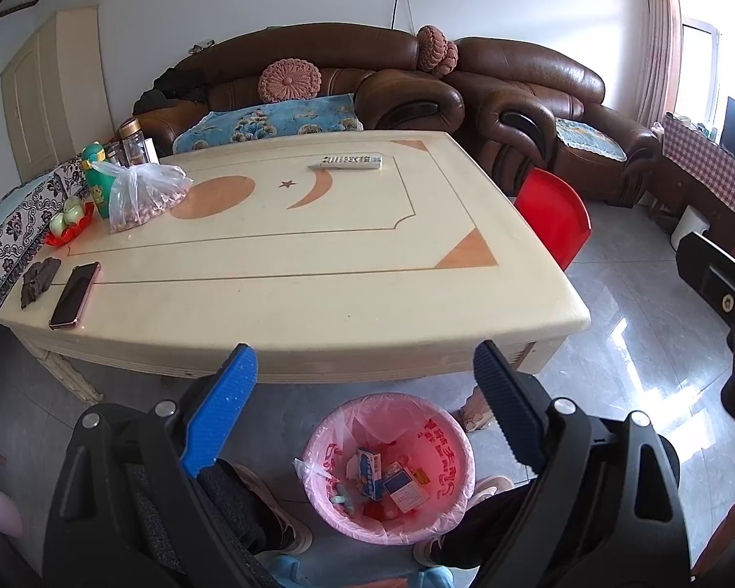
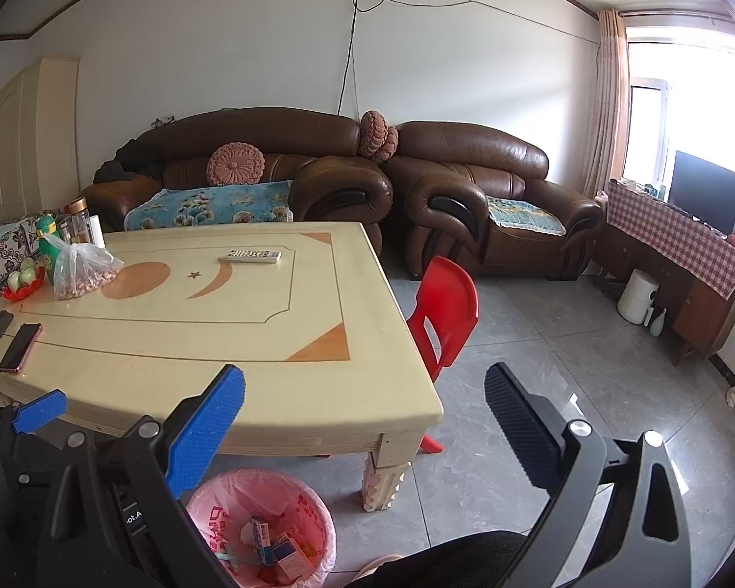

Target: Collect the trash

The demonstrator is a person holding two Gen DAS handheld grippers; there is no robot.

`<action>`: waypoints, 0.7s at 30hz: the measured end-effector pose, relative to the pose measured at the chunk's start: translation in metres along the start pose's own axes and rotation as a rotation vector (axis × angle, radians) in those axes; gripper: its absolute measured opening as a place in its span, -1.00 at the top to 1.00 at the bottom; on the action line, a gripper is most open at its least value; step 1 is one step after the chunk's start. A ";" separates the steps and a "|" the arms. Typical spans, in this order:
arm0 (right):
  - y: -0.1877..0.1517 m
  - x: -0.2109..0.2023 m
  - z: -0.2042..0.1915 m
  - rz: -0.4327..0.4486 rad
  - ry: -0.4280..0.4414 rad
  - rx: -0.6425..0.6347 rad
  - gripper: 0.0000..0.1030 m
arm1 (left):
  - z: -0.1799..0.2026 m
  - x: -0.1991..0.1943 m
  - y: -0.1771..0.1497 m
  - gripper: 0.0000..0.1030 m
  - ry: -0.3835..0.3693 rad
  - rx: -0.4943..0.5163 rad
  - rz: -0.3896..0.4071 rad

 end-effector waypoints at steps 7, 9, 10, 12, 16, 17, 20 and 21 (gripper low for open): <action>-0.001 0.000 -0.001 0.001 -0.002 -0.001 -0.86 | 0.000 0.000 0.000 -0.71 0.000 -0.001 -0.002; -0.001 0.000 -0.001 0.001 -0.002 -0.001 -0.86 | -0.001 0.000 -0.001 -0.71 0.001 0.001 -0.002; -0.001 0.000 -0.001 0.000 -0.001 -0.001 -0.86 | -0.001 0.000 -0.001 -0.71 0.001 0.001 -0.002; -0.001 -0.001 -0.001 -0.001 -0.001 -0.003 -0.86 | -0.001 0.000 -0.001 -0.71 -0.001 0.002 -0.001; -0.001 -0.001 -0.002 -0.001 0.000 -0.009 -0.86 | -0.001 0.000 -0.002 -0.71 0.003 0.005 0.002; -0.001 -0.001 -0.002 0.000 -0.001 -0.007 -0.86 | -0.001 0.000 -0.002 -0.71 0.004 0.004 0.002; 0.000 -0.001 -0.002 0.000 -0.002 -0.008 -0.86 | -0.001 0.001 -0.002 -0.71 0.003 0.006 -0.001; 0.000 0.000 -0.002 0.000 -0.002 -0.006 -0.86 | -0.001 0.000 -0.002 -0.71 0.004 0.004 -0.001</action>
Point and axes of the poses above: each gripper's, at about its wrist camera, not at the fingertips, and x roughly the way its jaws point, z to its right, y to its top, the point moved 4 cm from there along x, roughly the way its jaws point, and after that the axes turned 2 degrees about y, right-handed, at the moved point
